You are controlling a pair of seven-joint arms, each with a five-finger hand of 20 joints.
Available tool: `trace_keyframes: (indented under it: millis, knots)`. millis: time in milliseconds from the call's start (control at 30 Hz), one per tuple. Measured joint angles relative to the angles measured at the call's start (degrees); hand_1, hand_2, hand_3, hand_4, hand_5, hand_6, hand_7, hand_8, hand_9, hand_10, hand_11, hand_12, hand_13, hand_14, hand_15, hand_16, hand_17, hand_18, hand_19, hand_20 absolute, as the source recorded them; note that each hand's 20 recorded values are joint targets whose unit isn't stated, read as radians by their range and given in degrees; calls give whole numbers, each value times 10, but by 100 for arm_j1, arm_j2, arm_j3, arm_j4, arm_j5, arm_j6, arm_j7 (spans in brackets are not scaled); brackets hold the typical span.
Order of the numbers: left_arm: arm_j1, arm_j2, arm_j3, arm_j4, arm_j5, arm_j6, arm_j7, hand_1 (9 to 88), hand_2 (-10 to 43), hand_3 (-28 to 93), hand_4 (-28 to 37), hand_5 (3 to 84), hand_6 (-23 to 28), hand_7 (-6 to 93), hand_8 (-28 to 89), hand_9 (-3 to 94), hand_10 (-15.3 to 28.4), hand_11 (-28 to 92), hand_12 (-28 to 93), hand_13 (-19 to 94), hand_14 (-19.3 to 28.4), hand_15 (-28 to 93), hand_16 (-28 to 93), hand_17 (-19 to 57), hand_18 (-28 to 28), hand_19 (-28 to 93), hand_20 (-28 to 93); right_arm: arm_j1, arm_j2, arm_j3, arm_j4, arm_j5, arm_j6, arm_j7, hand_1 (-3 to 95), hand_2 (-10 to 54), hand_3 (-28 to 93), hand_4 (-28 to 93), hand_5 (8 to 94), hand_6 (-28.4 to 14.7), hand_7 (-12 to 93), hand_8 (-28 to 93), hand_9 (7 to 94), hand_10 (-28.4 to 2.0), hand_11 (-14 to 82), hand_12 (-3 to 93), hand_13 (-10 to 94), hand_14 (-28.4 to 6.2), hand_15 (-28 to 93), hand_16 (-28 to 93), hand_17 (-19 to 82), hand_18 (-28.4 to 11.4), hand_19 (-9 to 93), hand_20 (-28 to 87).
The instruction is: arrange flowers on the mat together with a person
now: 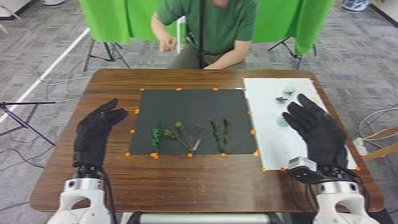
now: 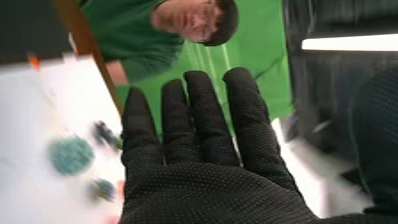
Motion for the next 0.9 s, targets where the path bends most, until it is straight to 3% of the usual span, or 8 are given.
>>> trace_keyframes:
  millis: [67, 167, 300, 400, 467, 600, 667, 900]
  knots:
    - [0, 0, 0, 0, -2, 4, 0, 308, -45, 633, -182, 487, 33, 132, -58, 506, 134, 208, 146, 424, 167, 154, -9, 100, 100, 59, 197, 150, 143, 2, 51, -861, 200, 34, 255, -94, 752, -204, 435, -20, 153, -104, 455, -148, 98, 186, 506, -129, 244, 237, 229, -142, 330, 356]
    - [0, 0, 0, 0, -5, 6, 0, 308, -44, 632, -181, 487, 33, 132, -58, 506, 134, 208, 146, 424, 168, 154, -9, 100, 101, 59, 197, 546, 504, -17, 180, -1826, 503, 359, 279, -95, 752, -239, 464, -4, 188, -114, 489, -152, 180, 213, 558, -126, 404, 206, 238, -160, 469, 351]
    - [-1, 3, 8, 1, -5, 8, -1, 309, -44, 631, -181, 487, 33, 132, -58, 506, 134, 207, 146, 423, 168, 153, -9, 100, 101, 59, 197, 1346, 1209, -456, 503, -2548, 1196, 1429, 299, -95, 738, -256, 505, 6, 195, -113, 525, -157, 219, 227, 589, -124, 454, 211, 269, -166, 519, 355]
    - [-1, 3, 12, 2, -5, 12, -2, 310, -44, 631, -181, 487, 33, 131, -58, 506, 134, 207, 146, 423, 167, 154, -9, 100, 100, 58, 197, 1937, 1613, -805, 774, -3375, 1286, 2210, 313, -95, 740, -265, 525, 7, 194, -111, 535, -157, 224, 228, 594, -124, 469, 213, 281, -163, 519, 352]
    - [0, 3, 12, 1, -5, 19, -2, 309, -44, 632, -181, 487, 33, 131, -57, 506, 134, 207, 146, 424, 168, 154, -9, 100, 100, 58, 197, 2250, 1750, -895, 904, -4084, 896, 2564, 322, -95, 740, -274, 531, 8, 192, -109, 539, -158, 228, 229, 594, -124, 479, 213, 284, -164, 518, 352]
    - [11, 3, 8, -2, -6, 30, -1, 309, -46, 632, -180, 487, 33, 132, -57, 506, 134, 207, 146, 424, 168, 154, -9, 100, 100, 58, 197, 2748, 1908, -1030, 1126, -5295, -637, 2862, 340, -95, 727, -280, 544, 12, 191, -108, 560, -161, 231, 229, 611, -124, 493, 212, 300, -167, 529, 355]
    - [20, 3, 5, -3, -7, 33, -1, 308, -47, 634, -181, 487, 33, 132, -57, 506, 133, 207, 146, 424, 168, 154, -9, 99, 100, 58, 197, 2926, 1981, -1175, 1240, -5733, -1157, 2938, 342, -95, 722, -281, 553, 14, 191, -108, 572, -162, 234, 230, 623, -124, 497, 213, 308, -170, 537, 358]
    - [40, 7, 4, -5, -15, 42, 0, 309, -45, 633, -181, 487, 33, 131, -57, 506, 134, 207, 146, 423, 168, 154, -9, 100, 100, 57, 196, 3047, 2049, -1456, 1586, -7592, -1355, 3102, 339, -95, 714, -282, 543, 14, 180, -106, 573, -166, 230, 231, 626, -126, 502, 214, 309, -172, 542, 354]
